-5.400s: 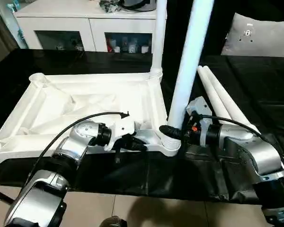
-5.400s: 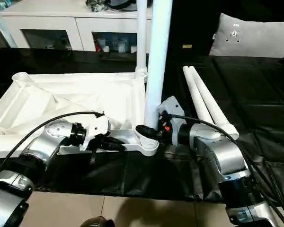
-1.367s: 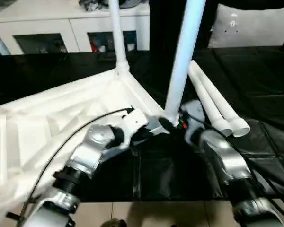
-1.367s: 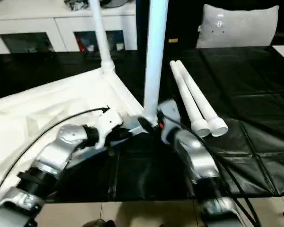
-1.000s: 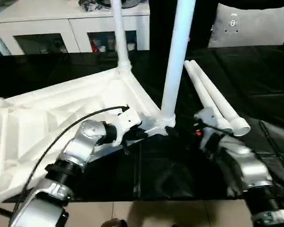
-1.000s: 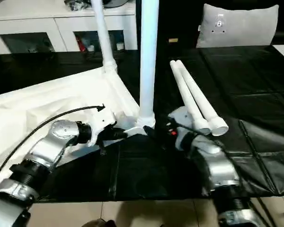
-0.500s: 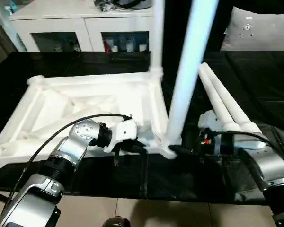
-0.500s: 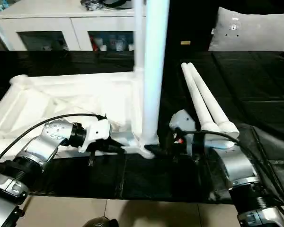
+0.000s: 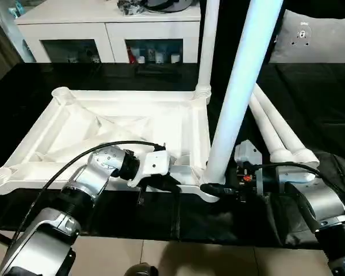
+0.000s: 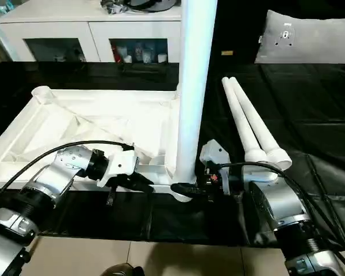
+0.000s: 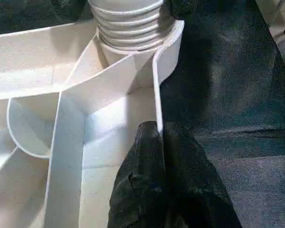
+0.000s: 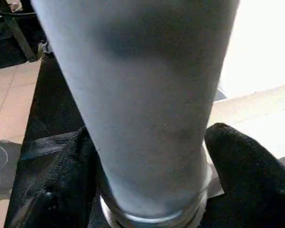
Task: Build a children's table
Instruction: Rotate leg to tighten
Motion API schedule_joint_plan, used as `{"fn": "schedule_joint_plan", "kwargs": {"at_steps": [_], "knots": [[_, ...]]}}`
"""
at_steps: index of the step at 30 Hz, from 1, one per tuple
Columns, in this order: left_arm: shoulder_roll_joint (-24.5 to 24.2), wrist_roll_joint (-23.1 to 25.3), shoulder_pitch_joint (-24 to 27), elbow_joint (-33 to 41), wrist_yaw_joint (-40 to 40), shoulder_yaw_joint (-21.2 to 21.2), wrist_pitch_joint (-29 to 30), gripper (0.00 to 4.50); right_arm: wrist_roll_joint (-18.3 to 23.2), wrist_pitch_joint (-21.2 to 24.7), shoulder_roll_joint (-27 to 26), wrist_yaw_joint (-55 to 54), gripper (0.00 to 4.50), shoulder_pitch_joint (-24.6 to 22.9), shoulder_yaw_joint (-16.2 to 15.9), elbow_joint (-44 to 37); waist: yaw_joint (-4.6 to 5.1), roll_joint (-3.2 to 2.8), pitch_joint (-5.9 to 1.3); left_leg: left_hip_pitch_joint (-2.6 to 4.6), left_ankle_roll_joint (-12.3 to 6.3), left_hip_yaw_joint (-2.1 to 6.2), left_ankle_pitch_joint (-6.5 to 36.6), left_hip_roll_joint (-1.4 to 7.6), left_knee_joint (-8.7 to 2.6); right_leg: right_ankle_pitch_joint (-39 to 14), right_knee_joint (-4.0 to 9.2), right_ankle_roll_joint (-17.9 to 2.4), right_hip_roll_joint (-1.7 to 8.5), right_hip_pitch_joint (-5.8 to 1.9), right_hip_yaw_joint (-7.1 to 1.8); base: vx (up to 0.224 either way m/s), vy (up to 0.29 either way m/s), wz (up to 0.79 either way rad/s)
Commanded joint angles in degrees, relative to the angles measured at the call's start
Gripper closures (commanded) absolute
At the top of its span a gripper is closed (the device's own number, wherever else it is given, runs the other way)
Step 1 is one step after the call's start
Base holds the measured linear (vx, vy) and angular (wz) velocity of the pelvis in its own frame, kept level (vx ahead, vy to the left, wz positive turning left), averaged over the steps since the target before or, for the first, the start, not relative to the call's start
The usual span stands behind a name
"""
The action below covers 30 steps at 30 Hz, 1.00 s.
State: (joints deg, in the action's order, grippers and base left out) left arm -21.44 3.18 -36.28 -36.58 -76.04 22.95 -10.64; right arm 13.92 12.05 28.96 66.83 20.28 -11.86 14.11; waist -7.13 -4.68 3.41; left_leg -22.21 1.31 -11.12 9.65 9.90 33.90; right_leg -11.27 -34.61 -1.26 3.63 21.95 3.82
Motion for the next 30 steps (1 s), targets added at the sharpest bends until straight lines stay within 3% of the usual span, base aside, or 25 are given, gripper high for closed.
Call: {"fn": "schedule_joint_plan", "kwargs": {"at_steps": [1, 6, 8, 12, 13, 15, 16, 17, 18, 20, 22, 23, 27, 30], "knots": [[-0.02, 1.71, -0.52, -0.35, -1.74, 2.02, -1.43, 4.50, 0.17, 0.78, 0.26, 0.44, 1.24, 0.97, -0.62, 0.03, 0.18, 0.83, -4.27, 1.39, -3.33, 1.89, 12.18, 3.97, -3.54, -12.48, 4.24, -11.61, 5.55, -1.99, -2.85, 0.000, 0.000, 0.00], [0.02, 1.07, -0.23, -0.27, -1.57, 1.57, -0.75, 4.50, 0.31, 1.80, -0.22, 0.56, 1.66, 0.52, -0.49, 0.01, 0.13, 0.79, -4.35, 1.38, -3.22, 1.92, 11.81, 3.98, -3.50, -12.46, 4.17, -11.43, 5.56, -1.98, -2.88, 0.000, 0.000, 0.00], [0.58, -0.44, 0.60, 1.34, -0.27, 0.17, 2.30, 4.50, 0.67, 3.81, -1.44, -1.41, 1.74, -0.10, -0.20, -0.47, 0.18, 0.74, -4.41, 1.43, -3.17, 1.86, 11.40, 4.04, -3.50, -11.10, 3.86, -11.97, 5.47, -1.98, -2.87, 0.000, 0.000, 0.00], [2.41, -2.02, 1.38, 4.20, 4.73, -2.44, 8.80, 4.50, -1.35, 5.22, -4.56, -8.36, 1.76, -0.50, 0.02, -0.08, 0.86, 0.97, -3.85, 1.51, -1.90, 1.96, 14.29, 3.80, -3.76, -17.05, 4.52, -11.47, 5.60, -1.68, -2.88, 0.000, 0.000, 0.00], [2.80, -2.10, 1.45, 4.65, 5.94, -2.88, 9.97, 4.50, -2.10, 5.32, -5.33, -10.14, 1.77, -0.48, 0.06, 0.26, 0.99, 0.86, -3.74, 1.76, -1.25, 2.01, 15.74, 3.72, -3.77, -20.59, 4.87, -10.65, 5.70, -1.55, -2.91, 0.000, 0.000, 0.00], [4.22, -2.75, 1.69, 6.03, 8.82, -4.05, 12.91, 4.50, -3.31, 6.31, -7.84, -14.77, 1.78, -0.07, 0.34, 1.64, 1.42, 0.92, -3.69, 1.70, -0.56, 2.19, 16.55, 3.62, -3.96, -22.68, 5.11, -9.76, 5.60, -1.56, -2.83, 0.000, 0.000, 0.00], [6.54, -3.43, 2.07, 8.47, 13.05, -5.46, 17.72, 4.50, -4.04, 7.95, -12.02, -21.04, 1.78, 0.80, 1.21, 3.69, 2.17, 1.03, -3.65, 1.55, 0.08, 2.31, 16.78, 3.73, -4.16, -22.07, 4.71, -10.06, 5.62, -1.48, -2.94, 0.000, 0.000, 0.00], [7.53, -3.66, 2.25, 9.57, 14.82, -6.01, 19.86, 4.50, -4.24, 8.65, -13.78, -23.53, 1.78, 1.19, 1.61, 4.49, 2.17, 1.03, -3.65, 1.55, 0.08, 2.31, 16.78, 3.73, -4.16, -22.07, 4.71, -10.06, 5.62, -1.48, -2.94, 0.000, 0.000, 0.00], [7.53, -3.66, 2.25, 9.57, 14.83, -6.01, 19.87, 4.50, -4.24, 8.65, -13.78, -23.54, 1.78, 1.19, 1.62, 4.50, 2.89, 1.06, -3.51, 1.64, 0.53, 2.55, 18.48, 3.38, -4.23, -25.05, 5.22, -9.11, 5.55, -1.51, -2.61, 0.000, 0.000, 0.00], [8.43, -3.60, 2.29, 10.27, 16.46, -6.36, 21.45, 4.50, -4.65, 9.08, -15.18, -25.91, 1.78, 1.74, 1.98, 5.43, 3.45, 0.98, -3.54, 1.85, 0.43, 2.41, 18.72, 3.47, -4.12, -23.95, 5.37, -9.04, 5.52, -1.24, -2.94, 0.000, 0.000, 0.00], [15.22, -2.42, 1.23, 11.67, 29.31, -9.33, 27.52, 4.50, -5.44, 10.01, -21.38, -37.47, 1.78, 5.81, 4.87, 11.95, 4.05, 0.93, -3.57, 1.58, 0.65, 2.33, 18.07, 3.43, -4.10, -21.87, 4.99, -10.21, 5.42, -1.28, -2.92, 0.000, 0.000, 0.00], [16.91, -2.13, 0.84, 11.69, 32.51, -10.07, 28.35, 4.50, -5.44, 10.31, -22.59, -40.13, 1.78, 6.82, 5.73, 13.55, 4.22, 1.01, -3.65, 1.89, 0.75, 2.32, 18.14, 3.19, -3.86, -22.16, 5.32, -10.47, 5.37, -1.21, -2.74, 0.000, 0.000, 0.00], [21.40, -1.71, 0.47, 12.43, 38.92, -10.92, 28.86, 4.50, -6.54, 9.19, -24.48, -44.77, 1.78, 9.31, 7.14, 18.57, 3.89, 1.29, -3.93, 1.44, -1.05, 2.09, 14.50, 3.18, -3.64, -17.98, 5.21, -10.17, 5.29, -1.57, -2.88, 0.000, 0.000, 0.00], [22.03, -0.04, 0.82, 13.29, 40.15, -9.28, 27.92, 4.50, -7.99, 7.25, -25.10, -46.71, 1.08, 10.35, 7.50, 21.03, 3.53, 1.25, -4.25, 0.99, -2.82, 1.99, 11.21, 3.06, -3.42, -13.70, 4.76, -10.21, 5.34, -1.95, -2.83, 0.000, 0.000, 0.00]]}}
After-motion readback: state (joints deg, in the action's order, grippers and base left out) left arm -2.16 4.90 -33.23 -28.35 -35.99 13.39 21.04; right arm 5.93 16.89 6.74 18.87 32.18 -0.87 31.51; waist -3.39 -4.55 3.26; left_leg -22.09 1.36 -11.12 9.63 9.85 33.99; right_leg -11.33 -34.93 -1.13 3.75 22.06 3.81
